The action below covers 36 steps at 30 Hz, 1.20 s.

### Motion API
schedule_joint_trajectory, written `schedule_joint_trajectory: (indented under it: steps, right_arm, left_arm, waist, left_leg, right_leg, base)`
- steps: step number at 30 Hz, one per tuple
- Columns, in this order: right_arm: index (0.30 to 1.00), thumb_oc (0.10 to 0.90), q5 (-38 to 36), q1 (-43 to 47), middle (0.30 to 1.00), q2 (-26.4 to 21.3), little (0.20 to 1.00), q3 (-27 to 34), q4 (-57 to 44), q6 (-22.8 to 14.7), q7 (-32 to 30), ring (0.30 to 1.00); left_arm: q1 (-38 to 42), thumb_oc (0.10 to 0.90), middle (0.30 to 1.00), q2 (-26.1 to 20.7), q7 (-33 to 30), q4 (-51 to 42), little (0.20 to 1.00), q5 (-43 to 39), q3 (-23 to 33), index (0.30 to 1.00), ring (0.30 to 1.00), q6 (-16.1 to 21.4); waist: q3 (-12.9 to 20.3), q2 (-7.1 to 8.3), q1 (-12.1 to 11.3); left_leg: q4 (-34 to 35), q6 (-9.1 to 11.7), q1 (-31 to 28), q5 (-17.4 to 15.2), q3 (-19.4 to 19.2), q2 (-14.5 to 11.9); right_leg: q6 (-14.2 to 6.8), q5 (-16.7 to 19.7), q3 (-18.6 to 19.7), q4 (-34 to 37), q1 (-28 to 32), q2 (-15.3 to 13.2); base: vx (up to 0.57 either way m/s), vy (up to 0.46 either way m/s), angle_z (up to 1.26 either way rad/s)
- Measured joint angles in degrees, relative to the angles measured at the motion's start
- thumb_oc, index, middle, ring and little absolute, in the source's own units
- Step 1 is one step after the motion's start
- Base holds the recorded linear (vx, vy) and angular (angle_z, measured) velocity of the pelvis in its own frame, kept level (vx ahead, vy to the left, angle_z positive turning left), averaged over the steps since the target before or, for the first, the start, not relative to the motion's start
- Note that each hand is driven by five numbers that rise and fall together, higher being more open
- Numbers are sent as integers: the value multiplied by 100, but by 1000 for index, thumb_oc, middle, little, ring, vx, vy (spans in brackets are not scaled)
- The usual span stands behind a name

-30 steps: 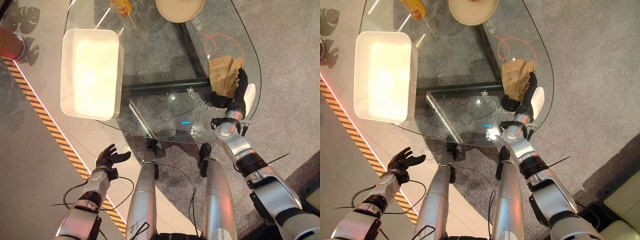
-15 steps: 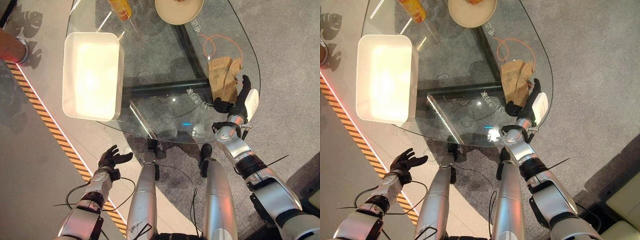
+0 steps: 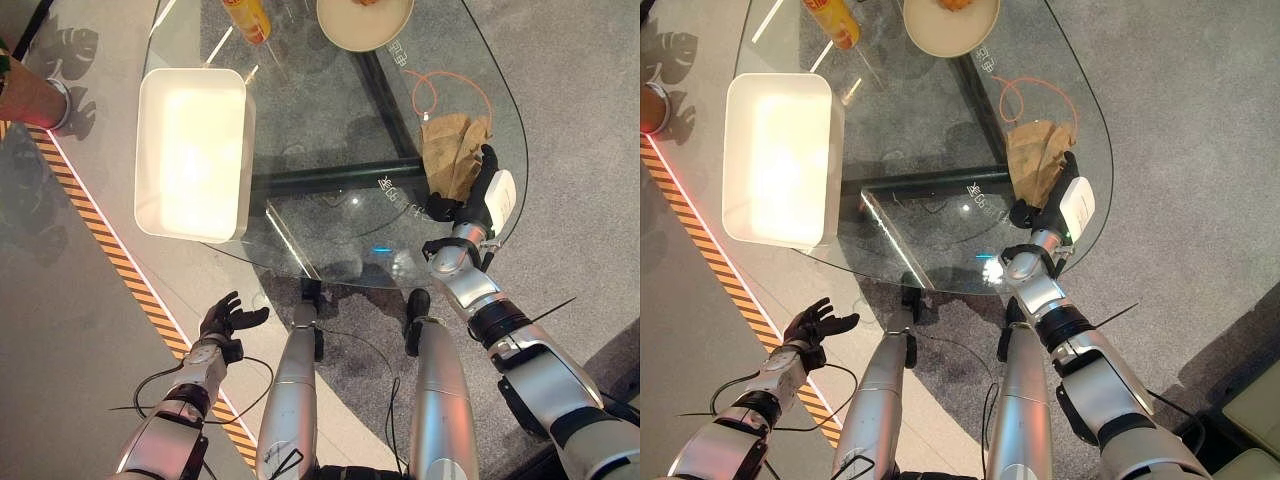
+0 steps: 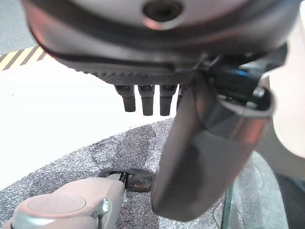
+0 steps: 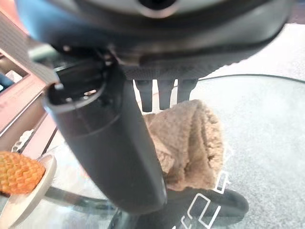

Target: Wipe the table with a cloth and put it in the basket.

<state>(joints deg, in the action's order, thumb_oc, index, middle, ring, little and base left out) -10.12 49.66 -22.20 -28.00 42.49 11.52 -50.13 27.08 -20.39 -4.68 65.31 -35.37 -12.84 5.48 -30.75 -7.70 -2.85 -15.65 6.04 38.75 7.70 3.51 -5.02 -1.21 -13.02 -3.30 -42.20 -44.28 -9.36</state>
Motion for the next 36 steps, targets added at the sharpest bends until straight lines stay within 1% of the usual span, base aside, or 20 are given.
schedule_joint_trajectory:
  steps: [1, 3, 7, 17, 18, 19, 24, 28, 36]
  right_arm:
    - [900, 800, 0, 47, 900, 0, 900, -10, 43, 56, 5, 900]
    - [900, 800, 0, 78, 900, 10, 900, -23, 148, 77, 18, 900]
    - [900, 800, -1, 150, 900, 24, 900, -25, 296, 187, 41, 900]
    - [900, 800, -1, 195, 900, 52, 900, -24, 539, 223, 42, 900]
    - [813, 698, -1, 197, 813, 65, 798, -23, 576, 221, 42, 813]
    - [300, 100, -1, 199, 300, 84, 200, -22, 640, 219, 46, 300]
    - [300, 100, 124, 305, 300, 88, 200, -18, 857, 217, 58, 300]
    - [300, 100, 120, 369, 300, 7, 200, -9, 866, 220, 116, 300]
    - [300, 100, 121, 366, 300, 6, 200, -16, 870, 229, 144, 300]
  left_arm:
    - [0, 800, 900, 22, 0, 1, 900, 0, -1, 900, 900, 0]
    - [-9, 800, 900, 68, -1, 9, 900, 0, -1, 900, 900, 0]
    - [-22, 800, 900, 173, 0, 32, 900, 0, -13, 900, 900, -2]
    - [-17, 800, 900, 219, -1, 38, 900, 0, -160, 900, 900, -3]
    - [-17, 800, 900, 219, -1, 38, 900, 0, -193, 900, 900, -3]
    - [-17, 800, 900, 220, 0, 39, 900, 0, -209, 900, 900, -4]
    - [-15, 800, 900, 220, -1, 37, 900, 0, -209, 900, 900, -4]
    - [-16, 800, 900, 220, -3, 37, 900, 0, -211, 900, 900, -7]
    - [-10, 800, 900, 220, -5, 36, 900, 0, -211, 900, 900, -7]
  waist:
    - [1, -44, -8]
    - [22, -77, -19]
    - [24, -80, -18]
    - [24, -80, -19]
    - [24, -80, -19]
    - [24, -80, -20]
    - [24, -80, -14]
    - [24, -80, -14]
    - [24, -80, -14]
  left_leg:
    - [3, -7, 0, 5, 0, 5]
    - [16, -18, -7, 12, 0, 17]
    - [70, -43, -32, 31, 0, 26]
    - [79, -42, -30, 32, 0, 26]
    - [79, -42, -30, 32, 0, 26]
    - [79, -42, -30, 31, 0, 25]
    - [85, -41, -30, 30, 0, 24]
    - [96, -41, -29, 31, 0, 21]
    - [100, -1, -26, 58, 0, 21]
  right_leg:
    - [2, -1, -1, -5, 0, -6]
    - [1, -3, 0, -12, -2, -18]
    - [7, -6, 0, -14, -1, -26]
    - [1, -18, 0, -14, -4, -27]
    - [1, -19, 0, -14, -4, -27]
    - [1, -20, -1, -15, -4, -26]
    - [3, -24, -1, -14, -4, -26]
    - [6, -33, -8, -14, -9, -25]
    - [3, -37, -11, -10, -9, -26]
  base:
    - [0, 0, 0]
    - [0, 0, 0]
    - [0, 0, 0]
    - [0, 0, 0]
    - [0, 0, 0]
    - [0, 0, 0]
    - [0, 0, 0]
    - [0, 0, 0]
    - [0, 0, 0]
